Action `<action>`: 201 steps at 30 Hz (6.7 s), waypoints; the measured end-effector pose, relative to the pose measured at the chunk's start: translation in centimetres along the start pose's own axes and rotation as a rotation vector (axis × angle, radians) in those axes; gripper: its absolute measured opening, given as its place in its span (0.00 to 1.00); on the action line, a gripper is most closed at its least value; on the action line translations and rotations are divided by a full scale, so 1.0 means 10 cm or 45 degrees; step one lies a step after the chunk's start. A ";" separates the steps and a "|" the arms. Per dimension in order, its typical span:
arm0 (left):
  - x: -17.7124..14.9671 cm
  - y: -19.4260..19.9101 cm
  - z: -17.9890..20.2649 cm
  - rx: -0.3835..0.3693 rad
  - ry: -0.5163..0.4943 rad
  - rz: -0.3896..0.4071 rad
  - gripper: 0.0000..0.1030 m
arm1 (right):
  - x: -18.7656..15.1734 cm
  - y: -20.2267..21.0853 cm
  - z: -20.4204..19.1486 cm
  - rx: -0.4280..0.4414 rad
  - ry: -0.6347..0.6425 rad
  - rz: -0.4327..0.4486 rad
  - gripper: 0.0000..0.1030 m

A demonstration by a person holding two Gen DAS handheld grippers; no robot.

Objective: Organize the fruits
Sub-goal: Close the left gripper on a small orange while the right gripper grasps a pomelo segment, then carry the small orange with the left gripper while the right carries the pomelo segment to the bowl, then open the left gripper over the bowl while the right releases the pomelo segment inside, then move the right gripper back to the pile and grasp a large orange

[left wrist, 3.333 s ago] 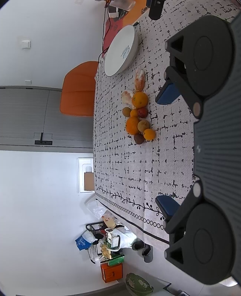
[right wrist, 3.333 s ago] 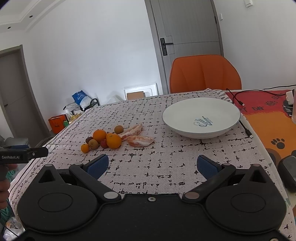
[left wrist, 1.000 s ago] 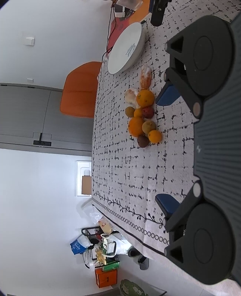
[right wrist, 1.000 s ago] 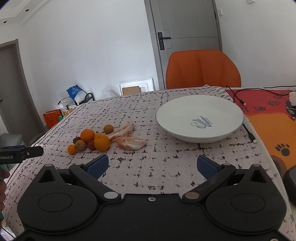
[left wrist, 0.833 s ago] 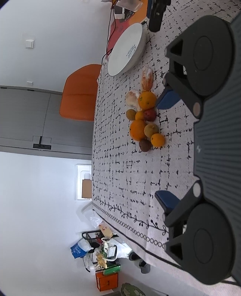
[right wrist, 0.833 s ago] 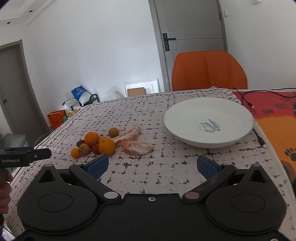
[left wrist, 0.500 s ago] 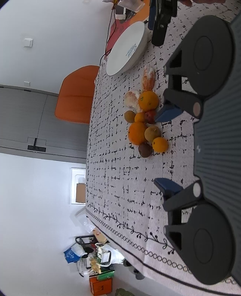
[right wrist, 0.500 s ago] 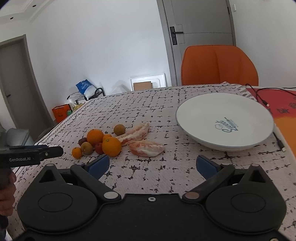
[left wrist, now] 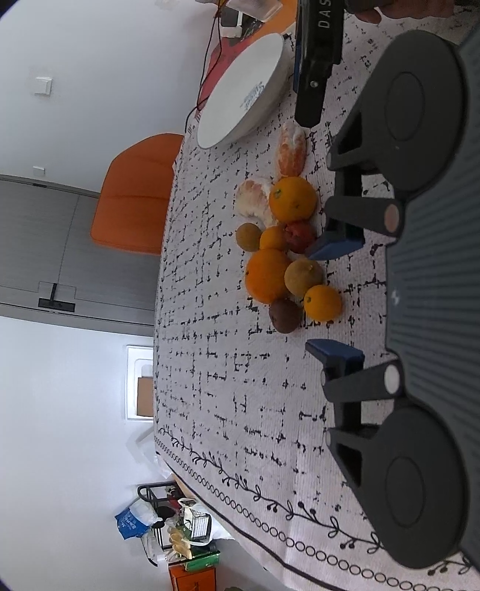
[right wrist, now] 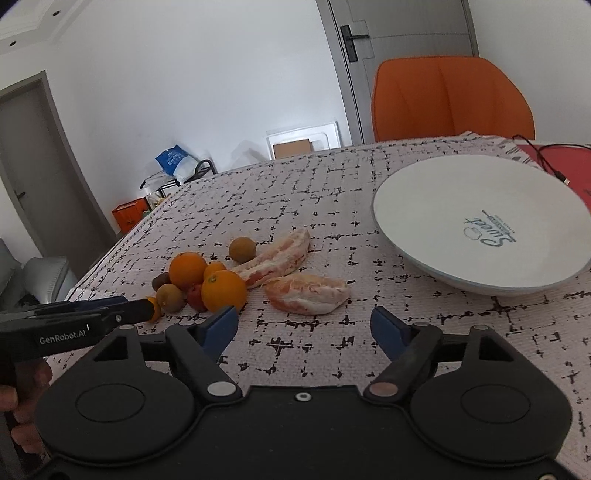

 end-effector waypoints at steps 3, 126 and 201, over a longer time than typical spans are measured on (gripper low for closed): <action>-0.02 -0.09 0.00 0.001 0.008 -0.024 0.35 | 0.00 -0.06 0.04 -0.006 -0.012 -0.010 0.76; 0.64 -0.17 1.85 -0.182 -0.281 0.140 0.29 | 0.22 0.83 1.12 -0.254 -0.042 0.378 0.85; 0.26 0.07 -0.37 0.023 0.161 0.107 0.81 | 0.25 -0.14 -0.37 0.005 0.174 0.090 0.87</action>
Point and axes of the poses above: each gripper's, at about its wrist camera, not at the fingertips, and y roughly against the way its jaws point, z to its right, x to its top, the point moved 6 cm from there along -y, roughly the way its jaws point, and after that the axes turned 8 degrees about x, right-handed, at the moved point
